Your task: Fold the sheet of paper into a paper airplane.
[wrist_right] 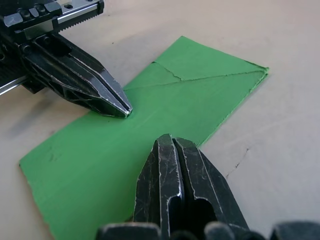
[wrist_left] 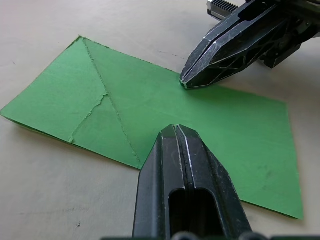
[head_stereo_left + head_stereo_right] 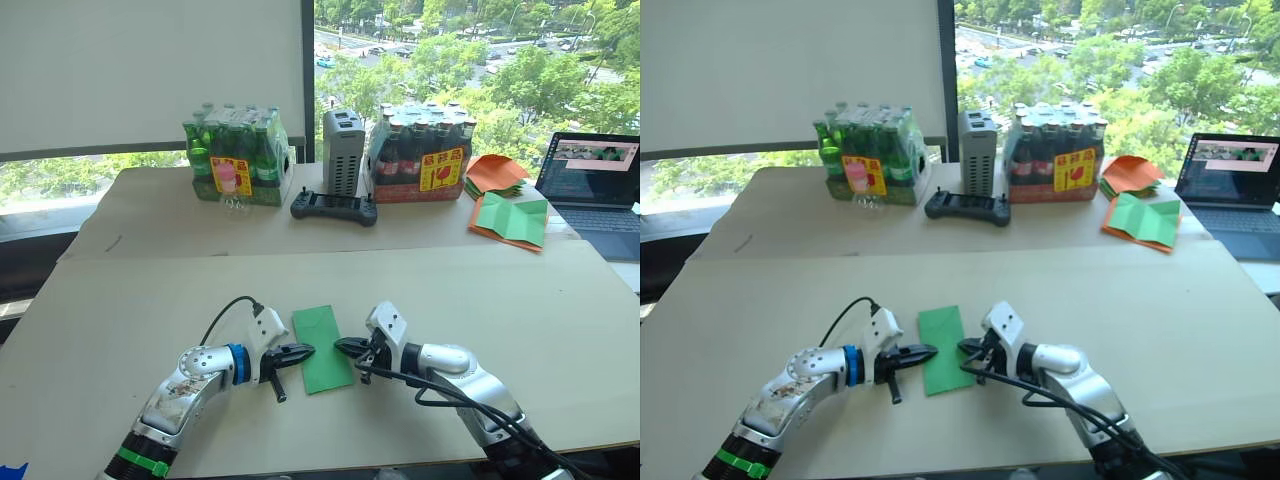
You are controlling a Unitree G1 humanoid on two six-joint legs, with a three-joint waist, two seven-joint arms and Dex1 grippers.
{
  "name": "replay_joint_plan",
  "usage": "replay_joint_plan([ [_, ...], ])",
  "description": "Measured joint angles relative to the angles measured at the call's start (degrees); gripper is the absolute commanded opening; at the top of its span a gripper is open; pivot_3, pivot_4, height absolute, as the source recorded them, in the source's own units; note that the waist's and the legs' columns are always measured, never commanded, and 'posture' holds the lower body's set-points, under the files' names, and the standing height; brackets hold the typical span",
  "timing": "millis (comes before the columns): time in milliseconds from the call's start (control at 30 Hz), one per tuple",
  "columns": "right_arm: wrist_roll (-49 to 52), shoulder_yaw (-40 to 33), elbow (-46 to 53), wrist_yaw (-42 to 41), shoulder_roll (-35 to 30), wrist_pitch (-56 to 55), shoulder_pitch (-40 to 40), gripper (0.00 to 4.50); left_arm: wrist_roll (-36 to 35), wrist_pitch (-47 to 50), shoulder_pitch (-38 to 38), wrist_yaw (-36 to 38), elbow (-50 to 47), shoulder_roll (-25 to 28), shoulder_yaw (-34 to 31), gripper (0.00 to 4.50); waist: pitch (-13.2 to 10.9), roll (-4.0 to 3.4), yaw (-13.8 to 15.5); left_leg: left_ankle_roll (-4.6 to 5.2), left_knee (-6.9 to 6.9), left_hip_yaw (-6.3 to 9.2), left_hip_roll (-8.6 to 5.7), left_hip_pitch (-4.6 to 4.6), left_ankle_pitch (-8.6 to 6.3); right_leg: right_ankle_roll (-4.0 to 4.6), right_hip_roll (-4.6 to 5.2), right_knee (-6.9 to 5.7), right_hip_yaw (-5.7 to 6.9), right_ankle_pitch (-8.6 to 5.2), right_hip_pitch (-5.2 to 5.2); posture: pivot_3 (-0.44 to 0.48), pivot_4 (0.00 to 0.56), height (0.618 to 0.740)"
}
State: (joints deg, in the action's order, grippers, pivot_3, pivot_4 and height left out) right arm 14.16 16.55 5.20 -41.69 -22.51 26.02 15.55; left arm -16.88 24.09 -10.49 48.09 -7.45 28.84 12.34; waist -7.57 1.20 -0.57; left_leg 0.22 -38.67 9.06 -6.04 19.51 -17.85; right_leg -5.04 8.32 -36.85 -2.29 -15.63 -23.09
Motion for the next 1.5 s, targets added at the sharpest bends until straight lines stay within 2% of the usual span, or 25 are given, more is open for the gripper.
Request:
replay_joint_plan([
  [400, -3.29, -0.25, -23.25, -2.23, 5.41, -8.76, 15.53, 0.02, 0.33, 0.26, 1.99, -0.84, -1.83, 0.21, -0.89, 0.0, 0.02, 0.0, -0.56, -0.03, 0.02, -0.05, 0.05, -0.19, 0.02, 0.11, -0.06, -0.14, -0.05, 0.07, 0.0, 0.0, 0.15, 0.735],
  [700, -4.92, -1.93, -31.83, -4.12, 7.4, -13.2, 19.97, 0.02, 0.33, 1.17, 2.65, -1.81, -2.96, 0.27, -1.16, 0.0, 0.03, -0.01, -0.78, -0.05, 0.02, -0.04, 0.09, -0.2, 0.03, 0.15, -0.11, -0.14, -0.06, 0.1, -0.01, 0.0, 0.15, 0.735],
  [833, -5.51, -1.93, -29.55, -5.63, 6.76, -13.35, 18.38, 0.02, 0.26, 1.18, 2.67, -1.85, -3.14, 0.23, -1.07, 0.0, 0.03, -0.02, -0.53, -0.04, 0.07, -0.04, 0.08, -0.17, 0.01, 0.15, -0.1, -0.13, -0.05, 0.09, -0.05, 0.0, 0.15, 0.735],
  [1133, -3.53, -2.3, -16.37, -9.1, 5.38, -10.96, 9.33, 0.02, 0.14, 1.18, 2.54, -1.82, -3.13, 0.2, -1.18, 0.0, 0.02, -0.05, -0.2, -0.06, 0.23, -0.04, 0.09, -0.14, -0.04, 0.15, -0.09, 0.06, -0.03, 0.09, -0.09, 0.0, 0.15, 0.735],
  [1500, -2.1, -2.31, -6.83, -10.64, -0.12, -5.49, 3.26, 0.02, 0.19, 1.23, 2.29, -1.81, -2.93, 0.2, -1.13, 0.0, 0.02, -0.05, 0.75, -0.04, 0.26, -0.04, 0.08, -0.14, -0.05, 0.14, -0.08, 0.15, 0.0, 0.09, -0.05, 0.0, 0.15, 0.735],
])
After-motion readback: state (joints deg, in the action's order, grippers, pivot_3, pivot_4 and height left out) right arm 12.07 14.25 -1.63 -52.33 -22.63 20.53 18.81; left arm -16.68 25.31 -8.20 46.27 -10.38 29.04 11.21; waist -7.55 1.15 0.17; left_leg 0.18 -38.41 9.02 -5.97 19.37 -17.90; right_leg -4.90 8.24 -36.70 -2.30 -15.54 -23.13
